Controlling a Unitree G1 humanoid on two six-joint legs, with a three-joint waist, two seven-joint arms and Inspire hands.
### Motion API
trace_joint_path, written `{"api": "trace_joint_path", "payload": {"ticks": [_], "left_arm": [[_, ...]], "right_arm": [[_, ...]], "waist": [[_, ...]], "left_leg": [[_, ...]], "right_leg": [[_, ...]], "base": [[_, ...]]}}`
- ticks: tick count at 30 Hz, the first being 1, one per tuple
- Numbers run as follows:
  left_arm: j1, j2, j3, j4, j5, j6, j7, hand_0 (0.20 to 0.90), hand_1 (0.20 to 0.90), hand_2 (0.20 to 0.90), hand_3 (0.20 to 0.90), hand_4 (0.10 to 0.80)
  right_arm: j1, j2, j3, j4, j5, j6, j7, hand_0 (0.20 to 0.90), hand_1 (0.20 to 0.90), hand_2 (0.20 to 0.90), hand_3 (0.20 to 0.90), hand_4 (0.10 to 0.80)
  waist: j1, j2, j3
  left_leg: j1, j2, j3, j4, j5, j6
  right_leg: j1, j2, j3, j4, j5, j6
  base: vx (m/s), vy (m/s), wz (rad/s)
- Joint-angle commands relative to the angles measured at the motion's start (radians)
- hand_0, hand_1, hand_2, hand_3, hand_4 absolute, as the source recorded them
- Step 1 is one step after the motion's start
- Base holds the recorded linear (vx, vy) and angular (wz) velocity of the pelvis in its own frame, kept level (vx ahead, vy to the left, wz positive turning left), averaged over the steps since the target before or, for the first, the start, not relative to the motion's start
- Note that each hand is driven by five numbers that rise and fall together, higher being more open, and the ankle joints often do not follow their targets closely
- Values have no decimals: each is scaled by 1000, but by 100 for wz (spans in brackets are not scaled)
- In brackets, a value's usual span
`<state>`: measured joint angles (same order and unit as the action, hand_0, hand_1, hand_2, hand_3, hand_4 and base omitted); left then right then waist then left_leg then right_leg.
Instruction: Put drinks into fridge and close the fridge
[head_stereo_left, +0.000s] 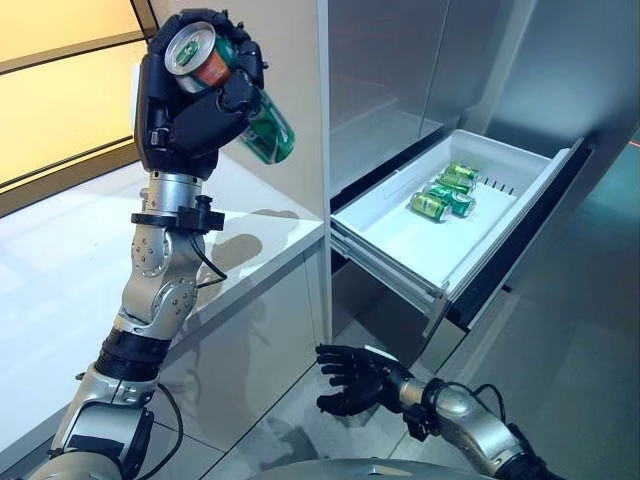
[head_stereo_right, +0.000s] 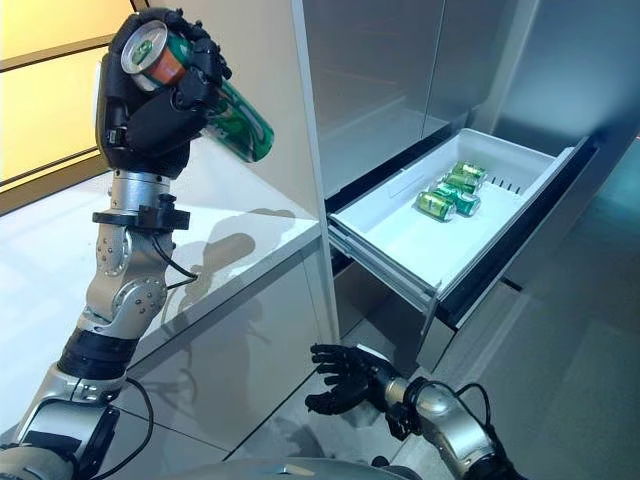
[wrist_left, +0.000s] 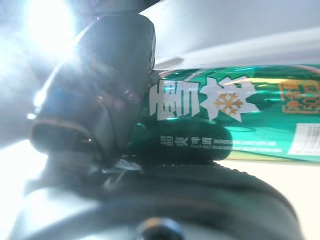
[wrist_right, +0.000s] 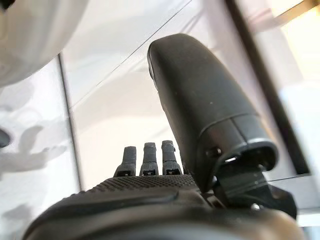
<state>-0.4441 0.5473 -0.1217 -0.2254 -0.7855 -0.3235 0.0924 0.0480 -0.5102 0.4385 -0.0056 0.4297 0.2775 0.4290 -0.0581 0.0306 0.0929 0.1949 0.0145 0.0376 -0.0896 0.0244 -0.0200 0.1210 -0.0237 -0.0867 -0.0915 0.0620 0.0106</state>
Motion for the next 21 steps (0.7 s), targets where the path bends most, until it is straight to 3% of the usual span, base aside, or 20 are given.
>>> {"api": "trace_joint_path", "payload": {"ticks": [1, 3, 7, 13, 21], "left_arm": [[-138, 96, 21, -61, -27, -82, -71, 300, 300, 300, 200, 100], [-115, 99, 27, -58, -50, -81, -118, 300, 300, 300, 200, 100], [-90, 98, 34, -60, -88, -60, -192, 300, 300, 300, 200, 100], [-74, 99, 30, -101, -106, 3, -229, 300, 300, 300, 200, 100], [-98, 80, -29, -143, -37, 63, -201, 300, 300, 300, 200, 100]], "right_arm": [[-150, 11, -117, -205, 215, -54, 26, 900, 900, 900, 900, 800], [-218, -8, -171, -274, 319, -7, 20, 900, 900, 900, 900, 800], [-314, -25, -218, -355, 406, -34, -39, 900, 900, 900, 900, 800], [-382, -18, -260, -415, 366, -112, -134, 900, 900, 900, 900, 800], [-406, -16, -206, -457, 336, -81, -167, 900, 900, 900, 900, 800]], "waist": [[-10, -52, -48], [-10, -53, -50], [-5, -53, -54], [-4, -50, -59], [-6, -52, -63]], "left_leg": [[-36, -81, 21, 2, -47, 59], [-36, -79, 27, 2, -47, 58], [-35, -77, 33, 2, -47, 60], [-32, -73, 42, 2, -52, 65], [-32, -67, 53, 2, -50, 65]], "right_leg": [[11, -25, 63, 13, -18, 62], [10, -24, 64, 13, -17, 62], [9, -23, 67, 13, -17, 59], [10, -21, 79, 11, -15, 58], [7, -21, 81, 10, -11, 60]], "base": [[0, 0, 0], [-23, -13, -7], [-17, -18, -10], [-8, -12, -2], [-13, -12, -4]]}}
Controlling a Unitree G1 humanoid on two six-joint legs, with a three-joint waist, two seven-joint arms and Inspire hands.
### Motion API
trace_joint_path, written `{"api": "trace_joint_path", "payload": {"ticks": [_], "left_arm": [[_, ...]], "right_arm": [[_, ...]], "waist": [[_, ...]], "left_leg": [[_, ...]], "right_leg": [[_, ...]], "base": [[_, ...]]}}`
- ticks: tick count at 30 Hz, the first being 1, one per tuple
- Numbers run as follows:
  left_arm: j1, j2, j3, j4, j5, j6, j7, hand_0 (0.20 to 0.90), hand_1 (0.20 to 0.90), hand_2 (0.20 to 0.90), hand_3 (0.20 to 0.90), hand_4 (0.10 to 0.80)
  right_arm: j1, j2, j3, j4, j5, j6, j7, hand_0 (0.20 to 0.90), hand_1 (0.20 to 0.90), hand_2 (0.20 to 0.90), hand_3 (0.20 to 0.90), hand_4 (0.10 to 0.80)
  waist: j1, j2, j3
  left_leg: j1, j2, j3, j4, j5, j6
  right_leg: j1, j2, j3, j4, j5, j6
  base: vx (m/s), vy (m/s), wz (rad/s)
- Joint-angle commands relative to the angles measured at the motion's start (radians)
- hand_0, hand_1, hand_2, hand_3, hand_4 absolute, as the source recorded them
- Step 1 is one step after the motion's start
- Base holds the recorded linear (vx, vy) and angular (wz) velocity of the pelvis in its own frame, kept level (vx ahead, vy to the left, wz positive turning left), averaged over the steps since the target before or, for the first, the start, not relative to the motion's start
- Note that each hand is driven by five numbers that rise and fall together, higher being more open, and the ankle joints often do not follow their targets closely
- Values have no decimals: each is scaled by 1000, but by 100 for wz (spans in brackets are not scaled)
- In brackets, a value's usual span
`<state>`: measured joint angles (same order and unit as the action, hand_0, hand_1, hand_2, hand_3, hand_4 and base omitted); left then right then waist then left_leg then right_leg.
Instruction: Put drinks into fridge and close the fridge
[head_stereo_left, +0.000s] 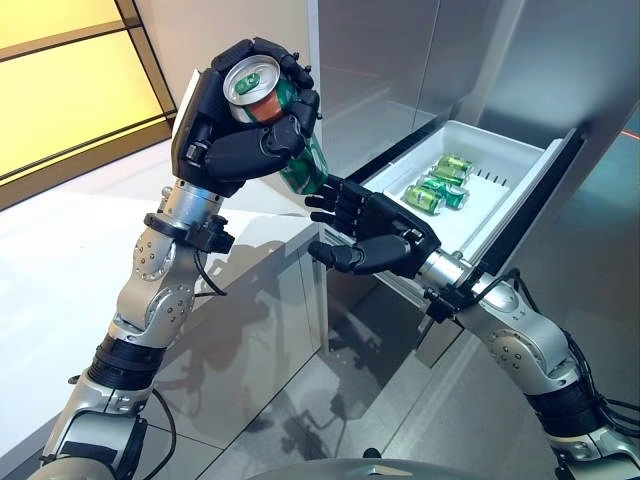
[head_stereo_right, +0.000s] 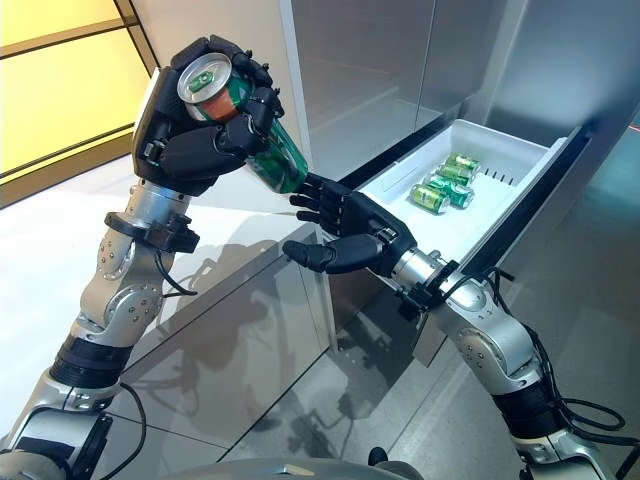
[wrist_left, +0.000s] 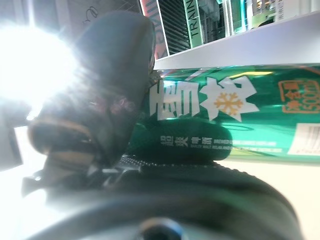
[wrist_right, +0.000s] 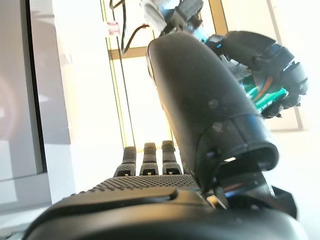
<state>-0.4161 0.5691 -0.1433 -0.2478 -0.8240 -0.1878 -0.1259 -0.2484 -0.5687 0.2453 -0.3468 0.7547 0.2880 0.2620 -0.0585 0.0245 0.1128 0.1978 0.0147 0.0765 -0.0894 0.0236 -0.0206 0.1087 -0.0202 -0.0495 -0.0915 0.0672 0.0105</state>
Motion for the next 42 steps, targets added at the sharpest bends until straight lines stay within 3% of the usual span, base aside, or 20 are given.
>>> {"api": "trace_joint_path", "payload": {"ticks": [1, 19, 32, 42], "left_arm": [[-134, 57, -18, -123, 9, -67, 23, 300, 300, 300, 200, 100], [-223, 20, -162, -126, 59, -69, 61, 300, 300, 300, 200, 100], [-235, 2, -175, -116, 76, -72, 50, 300, 300, 300, 200, 100], [-241, 7, -158, -101, 91, -78, 47, 300, 300, 300, 200, 100]], "right_arm": [[-117, 39, 0, -117, 8, -92, -5, 900, 900, 900, 900, 800], [-257, 48, 153, -16, -63, -50, -151, 900, 900, 900, 900, 800], [-291, 102, 147, 117, -41, -37, -297, 900, 900, 900, 900, 800], [-292, 104, 129, 190, -64, -33, -316, 900, 900, 900, 900, 800]], "waist": [[-5, -47, -84], [0, -53, -92], [12, -54, -100], [15, -55, -106]], "left_leg": [[-36, -67, 14, 2, -49, 65], [-36, -64, 16, 2, -42, 58], [-37, -67, 7, 2, -43, 60], [-40, -68, 0, 2, -43, 60]], "right_leg": [[20, -24, 44, 9, -17, 60], [25, -24, 38, 4, -11, 60], [27, -26, 32, 4, -13, 60], [26, -27, 26, 4, -14, 59]], "base": [[0, 0, 0], [0, 0, 0], [0, 0, 0], [-2, 7, 2]]}}
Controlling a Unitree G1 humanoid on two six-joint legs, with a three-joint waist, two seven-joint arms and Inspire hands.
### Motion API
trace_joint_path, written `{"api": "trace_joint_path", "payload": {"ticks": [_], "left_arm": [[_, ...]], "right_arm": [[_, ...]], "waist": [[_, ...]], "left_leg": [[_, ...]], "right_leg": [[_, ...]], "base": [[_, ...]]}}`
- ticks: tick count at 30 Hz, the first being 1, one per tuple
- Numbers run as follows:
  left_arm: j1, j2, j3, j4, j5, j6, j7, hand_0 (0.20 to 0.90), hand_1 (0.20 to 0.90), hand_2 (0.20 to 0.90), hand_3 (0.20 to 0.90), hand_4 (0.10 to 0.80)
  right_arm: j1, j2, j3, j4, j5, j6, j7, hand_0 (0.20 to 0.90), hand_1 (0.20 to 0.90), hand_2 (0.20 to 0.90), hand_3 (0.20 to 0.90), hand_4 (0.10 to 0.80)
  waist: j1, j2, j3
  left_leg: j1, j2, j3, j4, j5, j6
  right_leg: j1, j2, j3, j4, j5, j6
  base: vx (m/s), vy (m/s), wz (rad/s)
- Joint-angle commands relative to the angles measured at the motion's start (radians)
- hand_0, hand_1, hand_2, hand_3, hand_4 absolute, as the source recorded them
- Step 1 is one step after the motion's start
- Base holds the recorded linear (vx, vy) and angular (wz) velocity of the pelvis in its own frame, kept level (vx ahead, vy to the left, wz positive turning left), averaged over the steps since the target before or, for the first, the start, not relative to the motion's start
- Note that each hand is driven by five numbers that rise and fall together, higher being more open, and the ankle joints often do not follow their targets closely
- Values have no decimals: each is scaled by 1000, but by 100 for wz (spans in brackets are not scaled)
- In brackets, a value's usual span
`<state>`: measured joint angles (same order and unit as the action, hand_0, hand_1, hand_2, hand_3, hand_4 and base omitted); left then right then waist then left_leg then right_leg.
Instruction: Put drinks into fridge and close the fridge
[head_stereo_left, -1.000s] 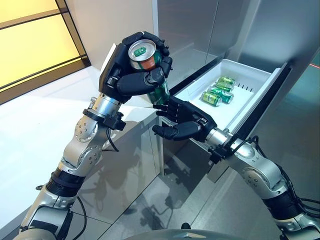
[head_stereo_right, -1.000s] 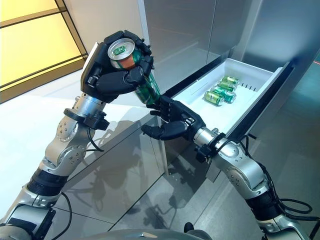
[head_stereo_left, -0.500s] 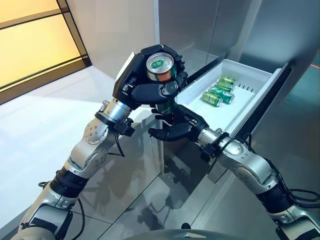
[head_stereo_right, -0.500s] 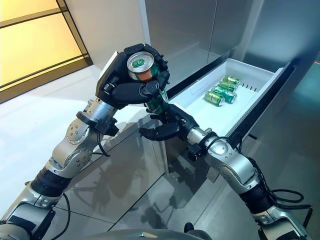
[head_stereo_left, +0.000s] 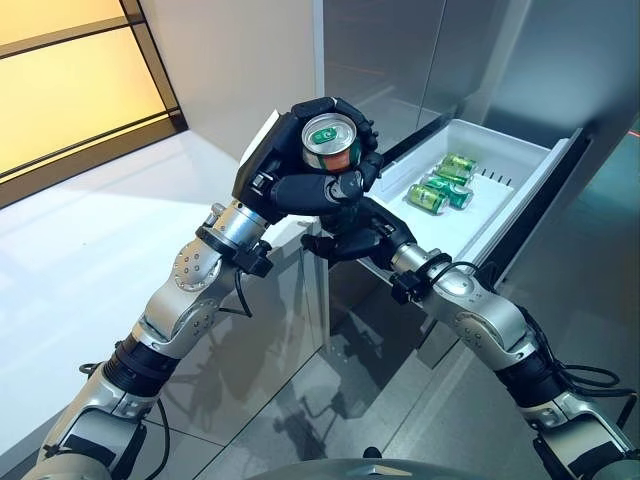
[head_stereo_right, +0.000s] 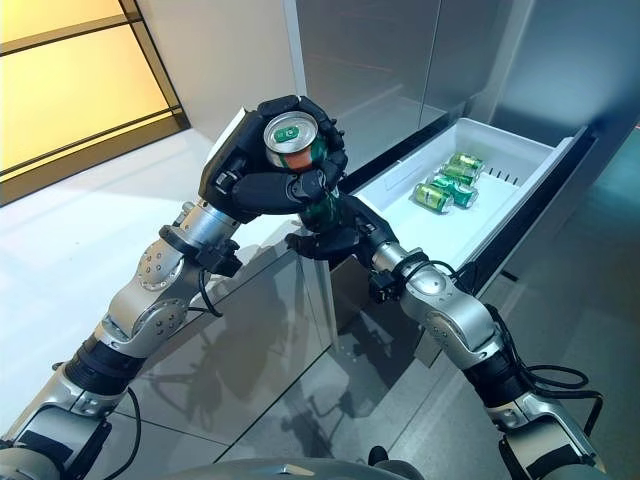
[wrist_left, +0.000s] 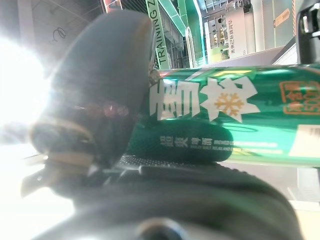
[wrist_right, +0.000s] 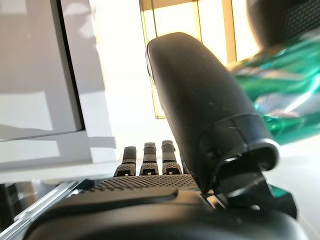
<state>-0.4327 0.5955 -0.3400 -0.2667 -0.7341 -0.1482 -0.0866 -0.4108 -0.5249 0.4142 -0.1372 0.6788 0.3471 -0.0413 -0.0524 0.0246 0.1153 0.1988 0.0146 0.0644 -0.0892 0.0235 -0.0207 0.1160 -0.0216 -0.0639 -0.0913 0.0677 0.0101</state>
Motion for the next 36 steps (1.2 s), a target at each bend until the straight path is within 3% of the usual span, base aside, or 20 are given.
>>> {"api": "trace_joint_path", "payload": {"ticks": [1, 17, 36], "left_arm": [[-223, -17, 40, -80, 3, -117, 7, 300, 300, 300, 200, 100], [-203, -2, 55, -27, 53, -86, 21, 300, 300, 300, 200, 100], [-186, -9, 62, 16, 67, -64, 39, 300, 300, 300, 200, 100]], "right_arm": [[-128, 58, -45, -12, 16, -94, -10, 900, 900, 900, 900, 800], [-160, 19, -76, -126, 28, -146, 94, 900, 900, 900, 900, 800], [-178, -13, -99, -191, 64, -113, 133, 900, 900, 900, 900, 800]], "waist": [[10, -55, -109], [5, -59, -106], [-4, -62, -108]], "left_leg": [[-41, -68, 12, 2, -44, 61], [-40, -65, 27, 2, -43, 57], [-39, -60, 32, 2, -40, 56]], "right_leg": [[20, -26, 41, 4, -15, 59], [17, -20, 42, 4, -17, 59], [17, -12, 50, 4, -18, 54]], "base": [[0, 0, 0], [0, 0, 0], [1, -2, 0]]}}
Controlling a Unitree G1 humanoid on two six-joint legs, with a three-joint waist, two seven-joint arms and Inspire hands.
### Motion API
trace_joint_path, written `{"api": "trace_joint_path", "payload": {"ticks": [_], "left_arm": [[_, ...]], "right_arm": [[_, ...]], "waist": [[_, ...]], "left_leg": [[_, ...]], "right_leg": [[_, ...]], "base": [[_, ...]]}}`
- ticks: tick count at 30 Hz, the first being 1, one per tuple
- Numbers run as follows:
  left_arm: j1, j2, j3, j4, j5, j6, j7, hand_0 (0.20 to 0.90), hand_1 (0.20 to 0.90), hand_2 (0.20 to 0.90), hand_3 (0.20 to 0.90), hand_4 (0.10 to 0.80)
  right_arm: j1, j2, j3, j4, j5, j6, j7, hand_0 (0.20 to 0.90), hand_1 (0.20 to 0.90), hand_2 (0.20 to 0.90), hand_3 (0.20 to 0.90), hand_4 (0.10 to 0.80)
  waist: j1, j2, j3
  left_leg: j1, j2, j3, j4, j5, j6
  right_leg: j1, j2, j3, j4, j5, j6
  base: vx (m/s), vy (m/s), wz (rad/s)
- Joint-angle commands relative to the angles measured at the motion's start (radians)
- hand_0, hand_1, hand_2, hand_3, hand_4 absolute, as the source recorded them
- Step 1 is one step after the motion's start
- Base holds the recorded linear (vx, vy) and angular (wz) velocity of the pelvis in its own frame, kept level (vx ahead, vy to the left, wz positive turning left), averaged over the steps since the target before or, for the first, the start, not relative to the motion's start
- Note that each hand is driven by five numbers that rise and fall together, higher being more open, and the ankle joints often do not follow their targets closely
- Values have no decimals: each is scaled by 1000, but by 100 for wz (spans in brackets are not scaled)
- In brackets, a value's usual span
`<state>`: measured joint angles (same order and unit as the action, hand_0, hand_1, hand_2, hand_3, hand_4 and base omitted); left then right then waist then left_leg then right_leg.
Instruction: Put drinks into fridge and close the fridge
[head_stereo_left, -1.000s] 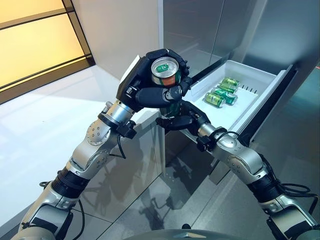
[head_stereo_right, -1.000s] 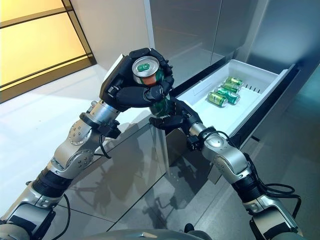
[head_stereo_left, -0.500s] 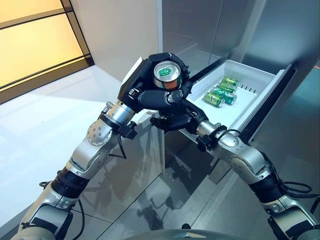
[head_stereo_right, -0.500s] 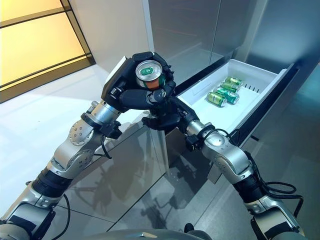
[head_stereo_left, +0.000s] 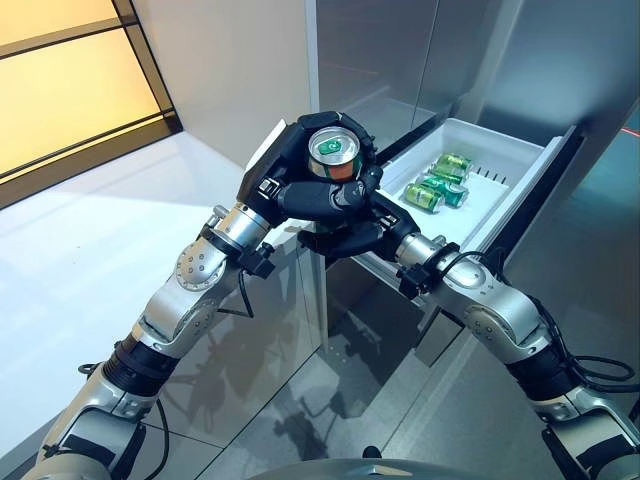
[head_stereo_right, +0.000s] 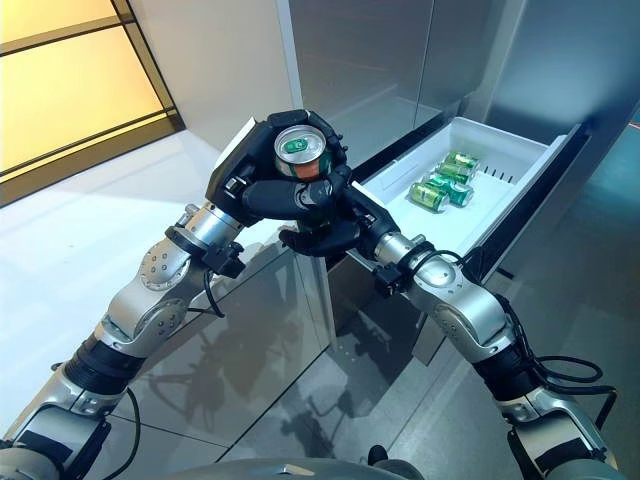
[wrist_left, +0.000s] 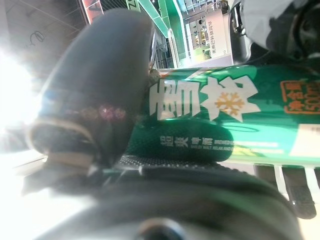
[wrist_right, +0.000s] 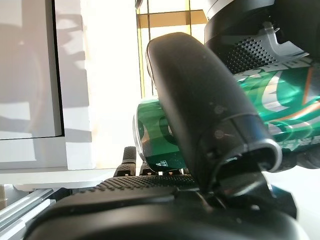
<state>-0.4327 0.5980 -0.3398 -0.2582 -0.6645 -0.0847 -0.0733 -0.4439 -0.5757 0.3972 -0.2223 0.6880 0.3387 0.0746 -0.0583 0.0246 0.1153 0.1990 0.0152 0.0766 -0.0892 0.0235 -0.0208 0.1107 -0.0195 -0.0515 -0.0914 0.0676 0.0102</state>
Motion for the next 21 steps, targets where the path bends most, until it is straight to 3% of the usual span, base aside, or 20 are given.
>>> {"api": "trace_joint_path", "payload": {"ticks": [1, 5, 6, 7, 8, 21], "left_arm": [[-186, -14, 61, 7, -5, -130, 22, 300, 300, 300, 200, 100], [-183, -23, 54, -3, -11, -129, 10, 300, 300, 300, 200, 100], [-184, -24, 49, -7, -21, -127, 8, 300, 300, 300, 200, 100], [-185, -29, 44, -8, -26, -126, 3, 300, 300, 300, 200, 100], [-185, -34, 39, -8, -26, -123, 0, 300, 300, 300, 200, 100], [-166, -55, 5, 2, -19, -98, -6, 300, 300, 300, 200, 100]], "right_arm": [[-145, 39, -80, -105, 63, -94, 26, 900, 900, 900, 900, 800], [-140, 43, -61, -103, 104, -67, 41, 900, 900, 900, 900, 800], [-136, 45, -52, -101, 116, -67, 41, 594, 594, 594, 543, 443], [-133, 54, -44, -96, 126, -66, 43, 594, 594, 594, 543, 443], [-133, 61, -37, -92, 140, -66, 40, 300, 300, 300, 200, 100], [-141, 112, 2, -59, 120, -89, 0, 300, 300, 300, 200, 100]], "waist": [[2, -62, -108], [4, -64, -109], [4, -64, -109], [6, -65, -109], [7, -65, -110], [18, -61, -108]], "left_leg": [[-40, -60, 20, 2, -39, 56], [-40, -59, 16, 2, -38, 55], [-40, -58, 15, 2, -37, 55], [-41, -59, 13, 2, -37, 54], [-41, -58, 12, 2, -36, 54], [-39, -56, 10, 2, -32, 53]], "right_leg": [[22, -13, 37, 4, -17, 54], [23, -12, 33, 4, -18, 53], [23, -12, 32, 4, -18, 53], [24, -11, 31, 4, -19, 52], [24, -11, 29, 4, -19, 52], [27, -12, 17, 4, -20, 52]], "base": [[0, 0, 0], [0, 0, 0], [0, 0, 0], [0, 0, 0], [0, 0, 0], [0, 0, 0]]}}
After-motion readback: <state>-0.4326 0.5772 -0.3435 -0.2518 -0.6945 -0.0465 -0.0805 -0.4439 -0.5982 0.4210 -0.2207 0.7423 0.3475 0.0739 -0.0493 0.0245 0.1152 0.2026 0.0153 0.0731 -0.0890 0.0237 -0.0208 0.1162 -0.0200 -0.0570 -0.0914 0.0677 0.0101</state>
